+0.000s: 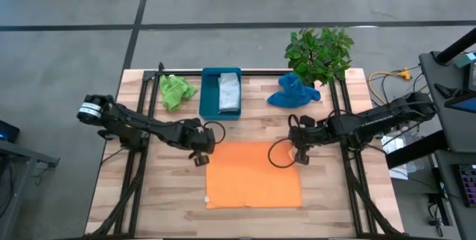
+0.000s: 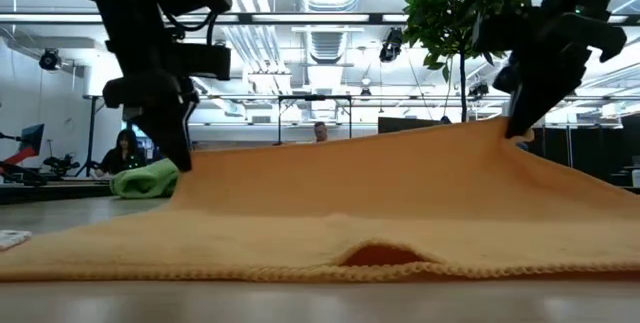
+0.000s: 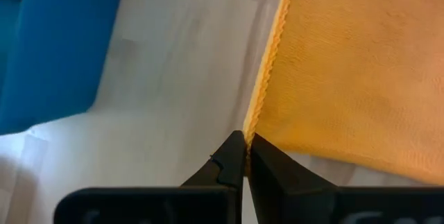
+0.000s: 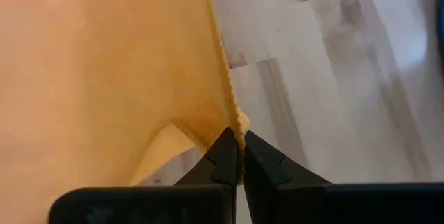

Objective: Fold microfiber towels
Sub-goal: Fold the orange microfiber cloth

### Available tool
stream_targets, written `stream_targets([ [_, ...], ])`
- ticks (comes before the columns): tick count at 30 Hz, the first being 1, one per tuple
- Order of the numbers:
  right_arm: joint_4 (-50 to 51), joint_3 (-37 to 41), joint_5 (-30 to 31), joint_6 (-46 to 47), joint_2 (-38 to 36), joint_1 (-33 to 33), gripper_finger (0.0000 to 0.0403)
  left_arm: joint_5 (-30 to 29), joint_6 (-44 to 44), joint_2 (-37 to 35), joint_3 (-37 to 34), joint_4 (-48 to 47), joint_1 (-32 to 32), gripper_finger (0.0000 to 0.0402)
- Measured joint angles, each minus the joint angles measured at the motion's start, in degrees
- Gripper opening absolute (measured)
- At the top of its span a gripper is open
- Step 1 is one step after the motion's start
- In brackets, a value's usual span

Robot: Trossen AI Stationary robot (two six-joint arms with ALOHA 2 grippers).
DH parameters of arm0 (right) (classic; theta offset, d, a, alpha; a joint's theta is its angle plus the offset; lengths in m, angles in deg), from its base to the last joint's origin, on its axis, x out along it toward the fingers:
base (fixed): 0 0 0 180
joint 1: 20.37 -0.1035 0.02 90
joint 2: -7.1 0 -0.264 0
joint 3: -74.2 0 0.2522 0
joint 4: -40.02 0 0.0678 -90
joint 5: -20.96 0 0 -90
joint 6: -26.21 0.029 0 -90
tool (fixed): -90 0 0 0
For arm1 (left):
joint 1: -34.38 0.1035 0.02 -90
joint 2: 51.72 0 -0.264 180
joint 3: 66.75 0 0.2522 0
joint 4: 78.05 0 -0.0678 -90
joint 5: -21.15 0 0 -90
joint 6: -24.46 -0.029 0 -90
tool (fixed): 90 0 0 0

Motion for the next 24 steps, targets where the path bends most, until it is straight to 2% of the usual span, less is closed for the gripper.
stream_targets([
  [11,5.2,-0.3,0.0,-6.0,0.0,0.1,0.0009,-0.1,-3.8,-3.6,0.9,0.2,0.3,0.0000],
  [20,5.4,-0.7,-0.5,-7.8,0.0,-1.0,0.0008,-1.0,-10.8,-7.2,0.8,1.0,0.4,0.0000],
  [24,5.4,-0.7,-0.5,-7.8,0.0,-2.7,0.0008,1.7,-10.7,-7.7,1.3,1.2,0.3,0.0000],
])
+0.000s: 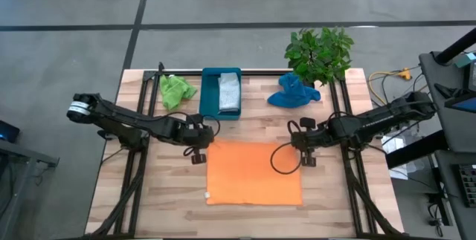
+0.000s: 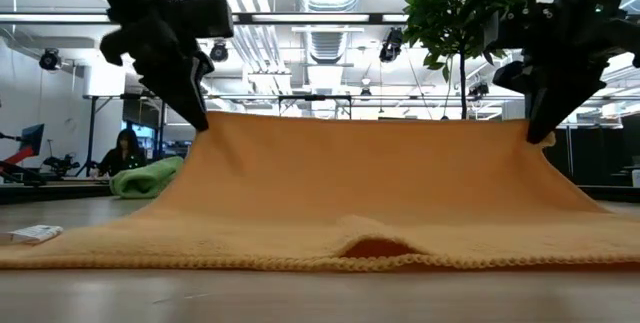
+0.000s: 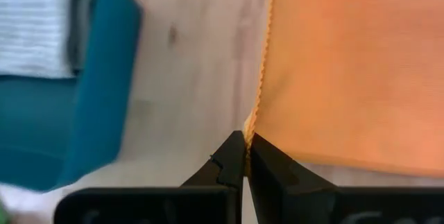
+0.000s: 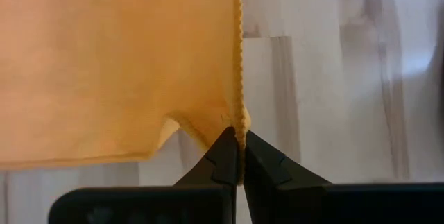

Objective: Fold microfiber towels
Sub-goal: Fold the orange microfiber cloth

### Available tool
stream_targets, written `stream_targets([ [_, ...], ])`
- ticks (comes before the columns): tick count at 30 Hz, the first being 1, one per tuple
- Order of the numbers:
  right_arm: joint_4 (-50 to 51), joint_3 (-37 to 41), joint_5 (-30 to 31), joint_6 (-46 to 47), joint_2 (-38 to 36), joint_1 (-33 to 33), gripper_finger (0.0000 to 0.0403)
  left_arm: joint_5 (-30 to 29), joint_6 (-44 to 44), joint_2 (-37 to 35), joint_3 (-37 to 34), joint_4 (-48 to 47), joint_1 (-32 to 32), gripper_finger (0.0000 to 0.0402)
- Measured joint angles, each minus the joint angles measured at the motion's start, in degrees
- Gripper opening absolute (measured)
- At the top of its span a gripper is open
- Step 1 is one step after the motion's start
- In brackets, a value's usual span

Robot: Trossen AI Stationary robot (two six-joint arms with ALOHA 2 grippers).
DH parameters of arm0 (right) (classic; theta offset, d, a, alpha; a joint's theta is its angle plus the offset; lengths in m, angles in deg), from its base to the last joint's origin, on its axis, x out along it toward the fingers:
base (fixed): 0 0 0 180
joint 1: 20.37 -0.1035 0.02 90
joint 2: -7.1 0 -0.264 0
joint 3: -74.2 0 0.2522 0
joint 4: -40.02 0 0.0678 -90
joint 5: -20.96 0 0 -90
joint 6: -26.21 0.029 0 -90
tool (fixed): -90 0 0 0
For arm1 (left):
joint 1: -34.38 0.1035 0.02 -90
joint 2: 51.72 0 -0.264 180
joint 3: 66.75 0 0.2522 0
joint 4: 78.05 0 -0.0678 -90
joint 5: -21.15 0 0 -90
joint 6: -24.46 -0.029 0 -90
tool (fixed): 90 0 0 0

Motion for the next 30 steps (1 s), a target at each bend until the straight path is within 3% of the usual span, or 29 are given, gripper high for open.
stream_targets([
  [4,0.1,-0.1,0.4,0.4,0.0,-2.7,0.0008,3.4,0.0,-0.1,0.5,0.1,-1.7,0.0000],
  [19,0.9,-7.4,2.0,-2.6,0.7,-12.1,0.0008,3.5,6.5,-0.1,0.5,5.3,-12.9,0.0000],
  [30,0.7,-8.0,-1.6,-0.7,7.6,-19.3,0.0008,3.6,10.0,0.0,0.3,8.1,-16.0,0.0000],
])
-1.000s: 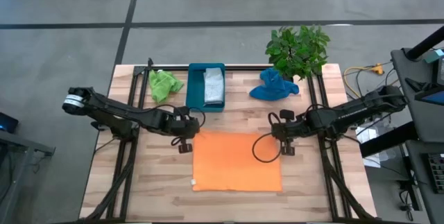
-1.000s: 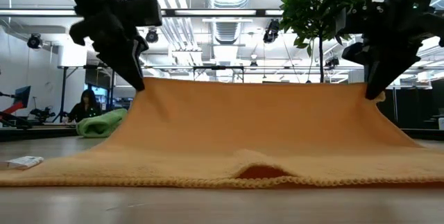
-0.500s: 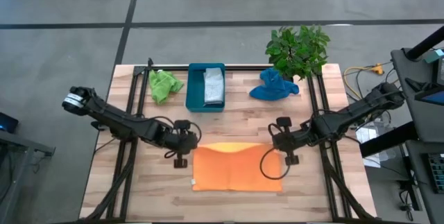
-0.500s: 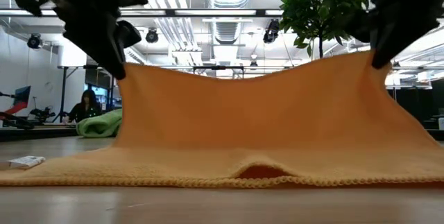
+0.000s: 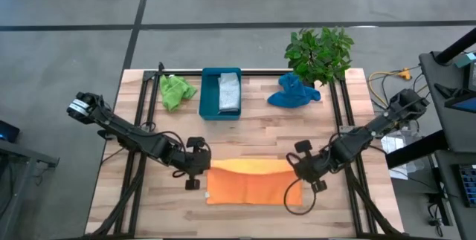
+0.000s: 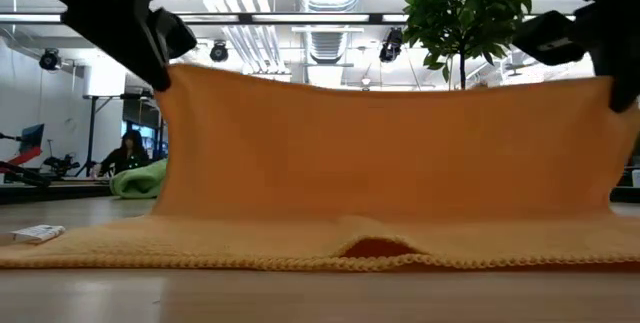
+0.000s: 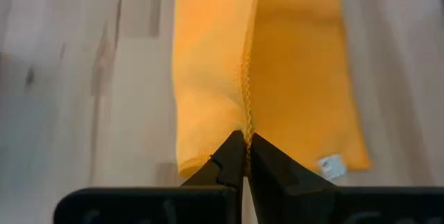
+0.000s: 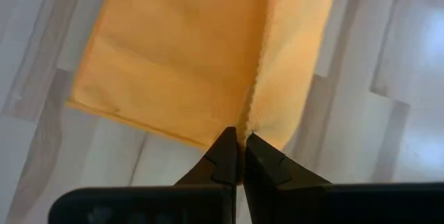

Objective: Fold microfiber towels
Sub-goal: Fold the orange microfiber cloth

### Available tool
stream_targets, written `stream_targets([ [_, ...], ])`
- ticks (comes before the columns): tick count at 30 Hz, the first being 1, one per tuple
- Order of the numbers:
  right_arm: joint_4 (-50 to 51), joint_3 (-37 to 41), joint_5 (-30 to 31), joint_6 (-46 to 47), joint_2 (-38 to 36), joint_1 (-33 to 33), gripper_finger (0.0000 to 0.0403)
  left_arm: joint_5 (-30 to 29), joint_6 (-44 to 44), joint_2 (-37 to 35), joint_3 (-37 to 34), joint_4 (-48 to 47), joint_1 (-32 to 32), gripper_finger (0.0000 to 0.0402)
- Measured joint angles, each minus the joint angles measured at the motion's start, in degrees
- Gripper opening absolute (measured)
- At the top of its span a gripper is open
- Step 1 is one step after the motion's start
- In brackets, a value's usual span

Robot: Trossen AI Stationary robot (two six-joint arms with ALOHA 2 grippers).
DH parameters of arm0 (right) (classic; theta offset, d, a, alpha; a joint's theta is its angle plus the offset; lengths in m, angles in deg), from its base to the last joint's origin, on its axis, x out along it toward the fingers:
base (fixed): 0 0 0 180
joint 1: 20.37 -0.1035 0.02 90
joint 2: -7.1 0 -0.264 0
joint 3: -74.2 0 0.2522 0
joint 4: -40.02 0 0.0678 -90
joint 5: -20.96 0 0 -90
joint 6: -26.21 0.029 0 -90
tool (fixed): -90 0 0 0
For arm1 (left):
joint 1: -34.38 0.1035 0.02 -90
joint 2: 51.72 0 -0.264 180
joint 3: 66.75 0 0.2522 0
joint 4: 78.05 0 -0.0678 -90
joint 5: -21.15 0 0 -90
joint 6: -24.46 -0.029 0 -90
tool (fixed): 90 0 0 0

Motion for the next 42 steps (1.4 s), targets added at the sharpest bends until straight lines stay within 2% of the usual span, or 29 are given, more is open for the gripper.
stream_targets([
  [5,-0.3,-1.9,0.0,0.7,4.1,-2.8,0.0008,2.7,1.8,0.0,-0.3,2.0,-1.5,0.0000],
  [17,-3.0,-4.5,-1.5,4.7,11.9,-6.9,0.0008,4.3,5.4,1.2,-1.3,5.4,-5.3,0.0000],
  [29,-4.0,-4.5,-1.7,9.5,12.2,-9.2,0.0008,10.3,6.9,8.7,-1.3,10.4,-6.7,0.0000],
  [42,-7.6,-4.4,-3.2,9.8,15.2,-10.6,0.0008,11.7,8.2,9.5,-1.4,11.4,-6.9,0.0000],
])
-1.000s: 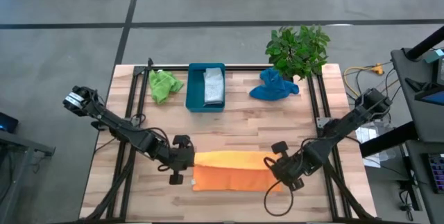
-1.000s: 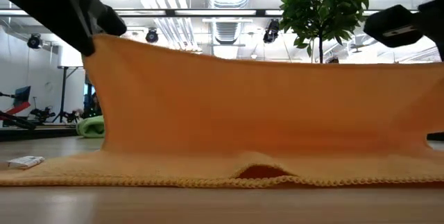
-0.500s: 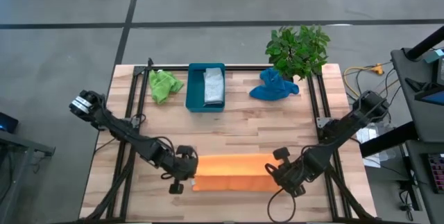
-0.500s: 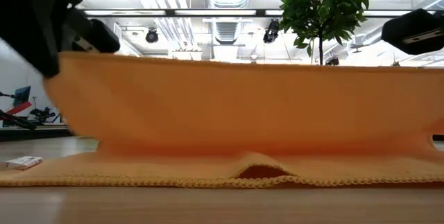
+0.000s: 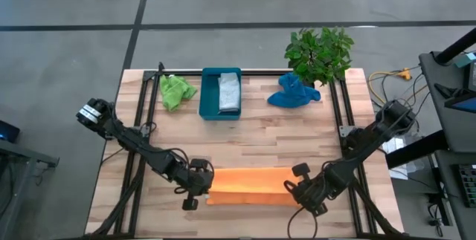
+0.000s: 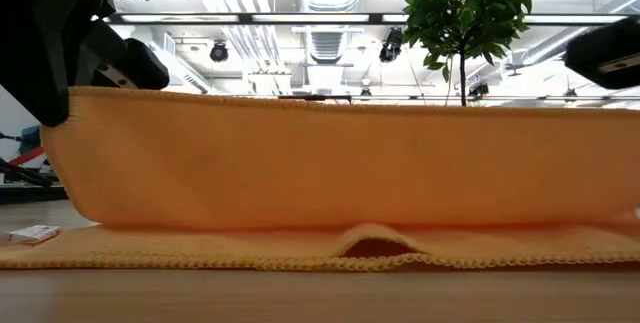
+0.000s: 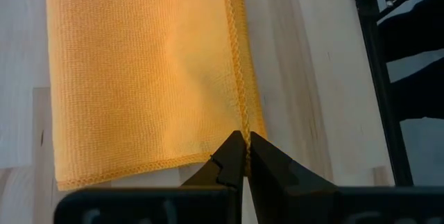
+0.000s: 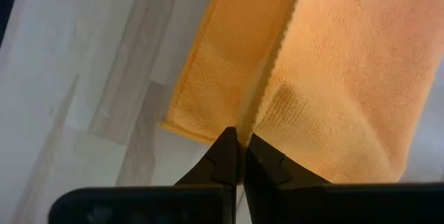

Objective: Fold microfiber towels
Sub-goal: Fold the orange microfiber cloth

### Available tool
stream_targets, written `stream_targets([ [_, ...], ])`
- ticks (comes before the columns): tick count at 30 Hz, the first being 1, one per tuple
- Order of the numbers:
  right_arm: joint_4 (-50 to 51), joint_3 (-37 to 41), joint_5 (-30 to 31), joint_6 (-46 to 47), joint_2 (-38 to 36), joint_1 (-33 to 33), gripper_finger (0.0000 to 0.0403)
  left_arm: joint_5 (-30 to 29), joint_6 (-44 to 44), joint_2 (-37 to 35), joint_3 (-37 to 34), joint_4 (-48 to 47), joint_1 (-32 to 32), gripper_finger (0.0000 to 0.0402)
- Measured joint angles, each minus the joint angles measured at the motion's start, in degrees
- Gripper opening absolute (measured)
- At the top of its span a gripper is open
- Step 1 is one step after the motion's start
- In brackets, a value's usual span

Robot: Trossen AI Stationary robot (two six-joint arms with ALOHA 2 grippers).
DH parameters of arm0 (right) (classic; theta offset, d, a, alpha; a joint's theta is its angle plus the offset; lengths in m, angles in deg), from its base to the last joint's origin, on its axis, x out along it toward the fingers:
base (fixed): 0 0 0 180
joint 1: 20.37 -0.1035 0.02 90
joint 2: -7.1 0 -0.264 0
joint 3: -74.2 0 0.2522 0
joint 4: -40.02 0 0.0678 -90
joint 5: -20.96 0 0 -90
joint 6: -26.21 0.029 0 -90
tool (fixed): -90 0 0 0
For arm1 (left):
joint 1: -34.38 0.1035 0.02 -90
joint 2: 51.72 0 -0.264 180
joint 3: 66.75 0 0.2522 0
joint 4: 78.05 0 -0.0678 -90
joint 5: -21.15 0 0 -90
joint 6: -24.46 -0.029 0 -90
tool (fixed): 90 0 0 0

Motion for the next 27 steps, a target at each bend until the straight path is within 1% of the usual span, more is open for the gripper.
stream_targets([
  [10,-0.7,0.0,0.2,1.1,3.7,0.0,0.0008,0.0,0.0,0.0,-0.3,0.0,0.0,0.0000],
  [14,-1.1,0.1,-0.1,1.9,3.9,0.0,0.0009,0.0,0.0,0.0,-0.7,0.0,0.0,0.0006],
  [18,-1.9,0.1,-1.8,2.9,3.8,0.0,0.0024,0.1,0.1,0.0,-0.8,0.0,0.0,0.0040],
  [23,-2.1,0.2,-3.0,4.4,3.4,0.0,0.0065,0.1,0.2,0.0,-0.8,-0.2,0.0,0.0095],
  [27,-2.2,-0.5,-3.1,4.5,0.7,0.0,0.0097,0.1,2.9,0.0,-0.7,-1.4,0.1,0.0125],
])
